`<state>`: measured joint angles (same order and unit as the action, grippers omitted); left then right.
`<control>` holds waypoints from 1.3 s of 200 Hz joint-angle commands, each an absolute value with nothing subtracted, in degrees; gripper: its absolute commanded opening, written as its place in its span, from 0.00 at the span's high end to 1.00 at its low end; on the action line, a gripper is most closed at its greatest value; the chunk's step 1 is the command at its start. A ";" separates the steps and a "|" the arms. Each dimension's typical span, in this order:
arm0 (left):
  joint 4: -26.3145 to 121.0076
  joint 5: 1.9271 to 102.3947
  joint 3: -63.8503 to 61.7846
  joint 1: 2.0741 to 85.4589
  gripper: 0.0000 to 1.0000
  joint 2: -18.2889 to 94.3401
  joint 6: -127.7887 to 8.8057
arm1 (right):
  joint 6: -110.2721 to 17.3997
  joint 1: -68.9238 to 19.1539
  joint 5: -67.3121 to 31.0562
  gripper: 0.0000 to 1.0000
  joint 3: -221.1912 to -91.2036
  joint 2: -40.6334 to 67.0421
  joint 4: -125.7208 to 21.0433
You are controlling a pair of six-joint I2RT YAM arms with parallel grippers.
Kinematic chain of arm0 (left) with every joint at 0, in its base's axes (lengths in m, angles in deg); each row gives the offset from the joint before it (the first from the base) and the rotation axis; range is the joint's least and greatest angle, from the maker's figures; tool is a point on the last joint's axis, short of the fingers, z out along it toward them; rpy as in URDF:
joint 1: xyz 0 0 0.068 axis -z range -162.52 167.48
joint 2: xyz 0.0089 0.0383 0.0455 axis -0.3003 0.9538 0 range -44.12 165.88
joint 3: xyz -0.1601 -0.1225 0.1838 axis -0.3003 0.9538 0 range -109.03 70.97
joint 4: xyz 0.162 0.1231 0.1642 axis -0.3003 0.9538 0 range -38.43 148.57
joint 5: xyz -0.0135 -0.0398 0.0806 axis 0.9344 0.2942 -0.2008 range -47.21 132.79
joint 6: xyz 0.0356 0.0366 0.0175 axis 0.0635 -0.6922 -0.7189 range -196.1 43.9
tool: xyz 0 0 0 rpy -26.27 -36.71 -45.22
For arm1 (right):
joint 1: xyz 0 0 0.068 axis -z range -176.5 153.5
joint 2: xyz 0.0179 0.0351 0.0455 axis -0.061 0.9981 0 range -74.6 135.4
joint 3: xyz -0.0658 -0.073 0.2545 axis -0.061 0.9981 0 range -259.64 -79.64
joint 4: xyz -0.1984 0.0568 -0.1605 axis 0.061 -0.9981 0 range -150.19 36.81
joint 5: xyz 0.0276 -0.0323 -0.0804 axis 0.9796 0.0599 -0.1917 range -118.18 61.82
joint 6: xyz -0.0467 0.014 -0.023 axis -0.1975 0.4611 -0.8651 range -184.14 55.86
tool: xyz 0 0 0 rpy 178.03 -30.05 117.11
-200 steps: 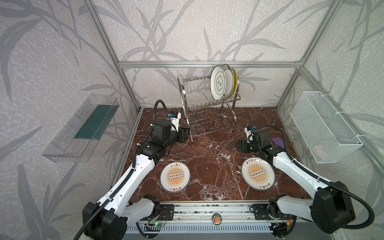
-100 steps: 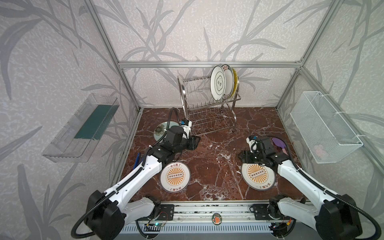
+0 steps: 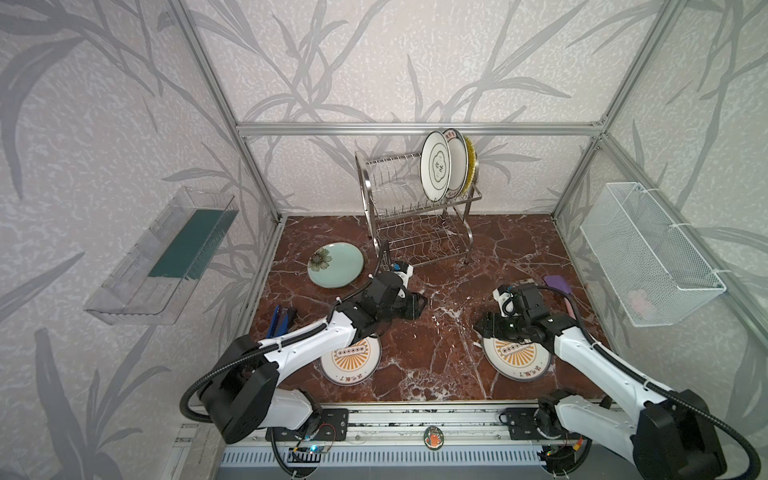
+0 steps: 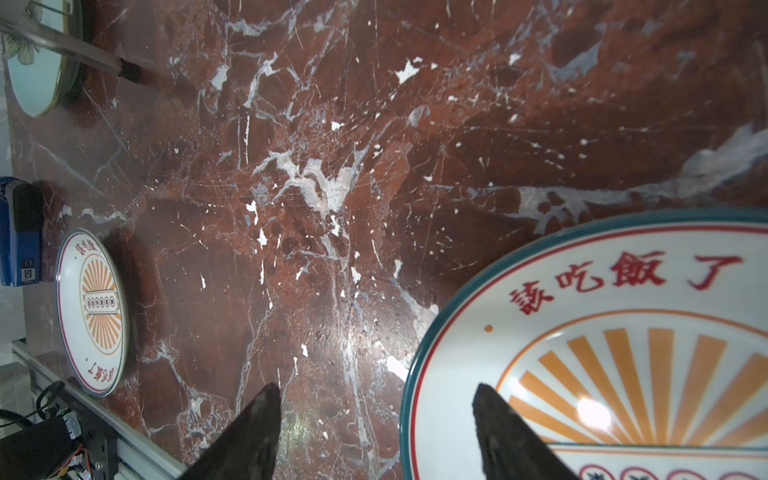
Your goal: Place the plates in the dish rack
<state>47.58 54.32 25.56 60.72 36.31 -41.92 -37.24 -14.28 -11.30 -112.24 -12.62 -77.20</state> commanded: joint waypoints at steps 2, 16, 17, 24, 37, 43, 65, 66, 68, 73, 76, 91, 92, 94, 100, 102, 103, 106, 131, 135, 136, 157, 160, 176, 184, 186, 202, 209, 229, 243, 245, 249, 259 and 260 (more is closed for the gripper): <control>43.83 54.43 23.18 63.32 0.53 39.94 -38.92 | -35.31 -13.03 -13.23 0.27 -111.45 -14.38 -74.33; 42.66 54.27 22.59 64.68 0.53 41.74 -37.55 | -35.22 -11.40 -13.20 0.27 -111.55 -14.65 -73.16; 42.50 54.29 22.61 64.77 0.53 41.92 -37.45 | -35.22 -11.29 -13.13 0.27 -111.55 -14.65 -73.06; 41.40 54.26 22.60 65.39 0.53 42.76 -36.55 | -35.22 -10.37 -12.91 0.27 -111.63 -14.66 -72.28; 39.46 54.20 22.57 66.62 0.53 44.37 -34.60 | -35.52 -8.37 -12.03 0.27 -111.90 -14.40 -70.96; 38.60 53.94 22.62 67.29 0.53 44.94 -33.54 | -35.69 -7.48 -11.82 0.27 -112.13 -14.20 -70.48; 34.84 52.77 23.00 69.85 0.53 47.36 -29.68 | -36.75 -4.80 -11.61 0.27 -113.66 -13.28 -69.45; 34.68 52.66 22.99 69.99 0.53 47.45 -29.55 | -36.82 -4.70 -11.59 0.27 -113.75 -13.26 -69.41; 34.34 52.51 23.03 70.27 0.53 47.68 -29.20 | -36.92 -4.50 -11.64 0.27 -113.92 -13.19 -69.44; 33.46 52.17 23.11 70.90 0.53 48.20 -28.45 | -37.25 -4.07 -11.65 0.27 -114.29 -13.04 -69.45; 32.92 51.89 23.19 71.33 0.53 48.51 -27.95 | -37.39 -3.80 -11.65 0.27 -114.52 -12.99 -69.43; 30.22 50.04 23.89 73.34 0.53 49.61 -25.38 | -37.93 -2.57 -11.54 0.27 -115.30 -12.82 -68.82; 29.99 49.93 24.01 73.45 0.54 49.68 -25.16 | -37.94 -2.48 -11.56 0.27 -115.32 -12.82 -68.74; 29.61 49.47 24.09 73.72 0.53 49.78 -24.85 | -37.99 -2.28 -11.46 0.27 -115.39 -12.75 -68.66; 28.47 48.42 24.58 74.49 0.53 50.07 -23.87 | -38.03 -1.66 -11.21 0.27 -115.42 -12.72 -68.32; 28.15 47.93 24.74 74.64 0.53 50.16 -23.58 | -38.03 -1.44 -11.06 0.27 -115.48 -12.66 -68.16; 27.99 47.65 24.83 74.84 0.53 50.13 -23.43 | -37.99 -1.34 -11.05 0.27 -115.54 -12.60 -68.10; 27.51 46.86 25.01 75.29 0.53 50.28 -22.86 | -38.03 -1.02 -10.87 0.27 -115.61 -12.60 -67.94; 22.97 40.96 26.81 78.17 0.53 51.25 -17.94 | -37.78 0.48 -9.32 0.27 -116.50 -11.59 -66.32; 22.20 40.24 26.98 78.49 0.53 51.55 -17.00 | -37.73 0.58 -9.13 0.27 -116.65 -11.43 -66.04; 21.98 40.11 27.00 78.57 0.53 51.57 -16.80 | -37.70 0.64 -9.12 0.27 -116.65 -11.37 -65.99; 18.21 36.93 26.89 80.77 0.54 54.50 -11.15 | -36.74 1.03 -8.41 0.27 -116.82 -11.11 -64.60; 17.56 36.81 26.84 81.11 0.54 55.07 -10.26 | -36.60 1.04 -8.26 0.27 -116.75 -11.06 -64.35; 13.97 36.91 26.11 82.71 0.54 58.67 -6.14 | -35.88 1.08 -7.72 0.27 -116.14 -11.29 -63.18; 13.07 37.74 25.50 83.18 0.54 60.08 -5.10 | -35.75 1.12 -7.70 0.27 -115.80 -11.41 -62.83; 13.11 37.95 25.37 83.25 0.54 60.38 -4.91 | -35.68 1.12 -7.70 0.27 -115.71 -11.51 -62.78; 13.89 38.57 24.39 83.66 0.55 61.71 -4.00 | -35.66 1.20 -7.70 0.27 -115.14 -11.84 -62.42; 14.17 38.53 24.22 83.75 0.55 62.03 -3.65 | -35.66 1.26 -7.70 0.27 -114.95 -11.97 -62.42; 13.71 38.31 24.04 83.92 0.55 62.68 -3.35 | -35.35 1.39 -7.44 0.27 -114.46 -12.67 -62.09; 13.39 38.80 23.70 84.01 0.55 63.72 -2.52 | -35.13 1.39 -7.39 0.27 -113.98 -13.18 -61.71; 13.30 38.89 23.69 84.01 0.55 63.79 -2.33 | -35.13 1.34 -7.36 0.27 -114.00 -13.17 -61.67; 13.01 39.07 23.61 84.01 0.55 64.18 -1.93 | -35.13 1.38 -7.35 0.27 -113.97 -13.20 -61.63; 12.19 39.42 23.65 84.01 0.55 65.15 -0.95 | -35.04 1.47 -7.18 0.27 -113.92 -13.08 -61.40; 12.10 39.48 23.62 84.01 0.55 65.27 -0.86 | -35.04 1.48 -7.13 0.27 -113.92 -13.07 -61.43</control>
<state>15.45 40.02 25.36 83.85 63.06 -4.33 -35.51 1.15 -8.13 -114.50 -12.07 -63.23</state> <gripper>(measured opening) 0.452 0.727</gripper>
